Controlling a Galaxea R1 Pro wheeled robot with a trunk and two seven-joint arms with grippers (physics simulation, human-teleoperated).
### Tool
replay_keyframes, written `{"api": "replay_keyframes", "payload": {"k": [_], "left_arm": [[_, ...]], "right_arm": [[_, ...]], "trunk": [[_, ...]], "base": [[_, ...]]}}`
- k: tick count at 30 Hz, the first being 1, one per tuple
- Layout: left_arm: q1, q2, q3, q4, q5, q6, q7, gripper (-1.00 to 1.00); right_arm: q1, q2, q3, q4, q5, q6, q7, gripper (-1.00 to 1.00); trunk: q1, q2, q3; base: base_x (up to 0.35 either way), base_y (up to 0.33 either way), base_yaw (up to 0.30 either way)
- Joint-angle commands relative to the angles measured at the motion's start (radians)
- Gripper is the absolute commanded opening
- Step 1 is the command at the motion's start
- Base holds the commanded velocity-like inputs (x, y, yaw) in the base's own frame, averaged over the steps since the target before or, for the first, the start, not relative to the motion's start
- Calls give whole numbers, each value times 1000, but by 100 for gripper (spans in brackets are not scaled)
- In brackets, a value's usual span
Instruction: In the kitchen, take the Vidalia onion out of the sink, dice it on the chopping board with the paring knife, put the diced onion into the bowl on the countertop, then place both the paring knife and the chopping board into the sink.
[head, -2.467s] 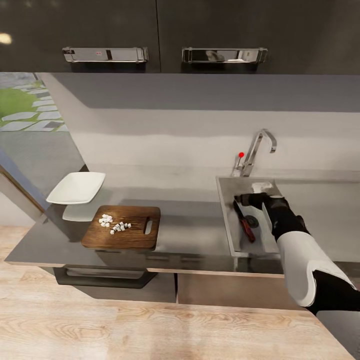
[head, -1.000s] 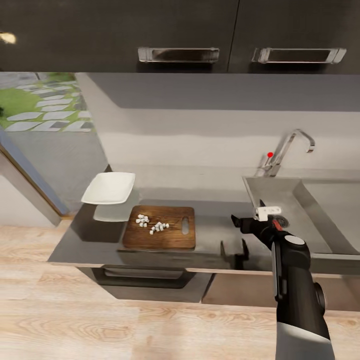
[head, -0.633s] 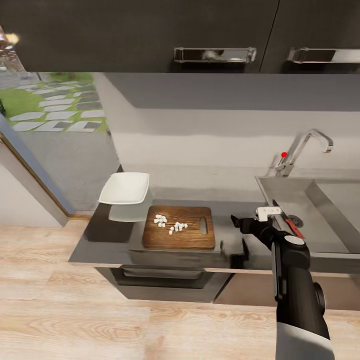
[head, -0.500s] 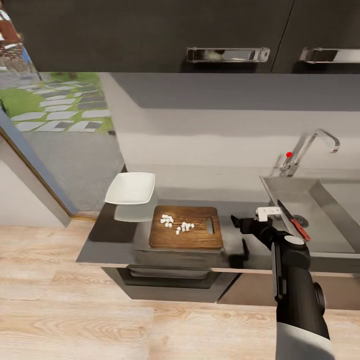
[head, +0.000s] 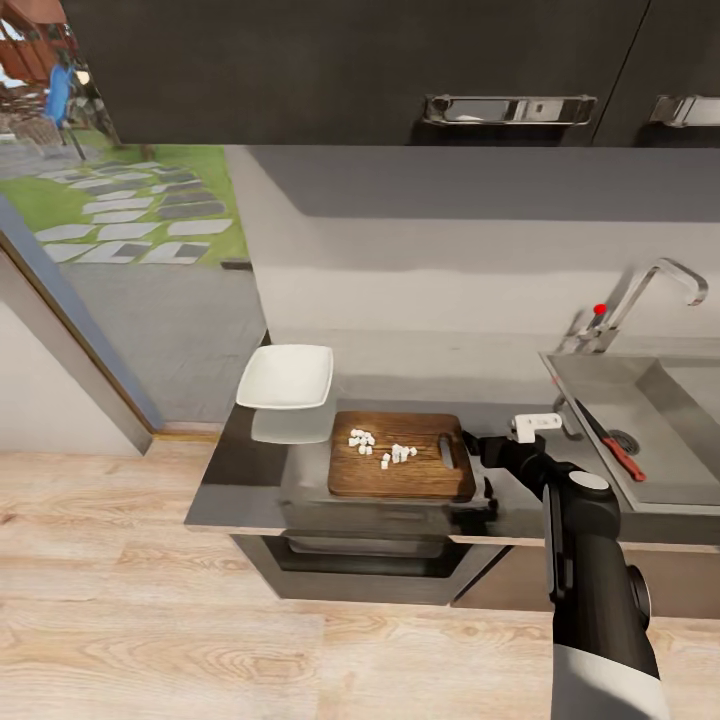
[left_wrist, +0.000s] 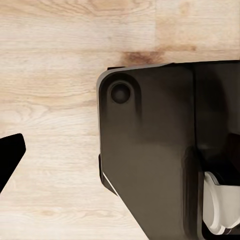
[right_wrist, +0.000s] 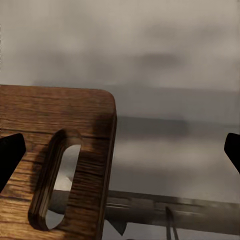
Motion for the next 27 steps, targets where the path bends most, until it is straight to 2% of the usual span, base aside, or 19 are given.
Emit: {"api": "replay_keyframes", "payload": {"k": [1, 27], "left_arm": [[0, 2, -8, -1, 9, -2, 9, 100], [0, 2, -8, -1, 9, -2, 9, 100]], "right_arm": [[-1, 1, -2, -1, 10, 2, 10, 100], [-1, 1, -2, -1, 10, 4, 10, 100]], "trunk": [[1, -2, -2], [1, -2, -35]], "base": [[0, 4, 0], [0, -11, 0]]}}
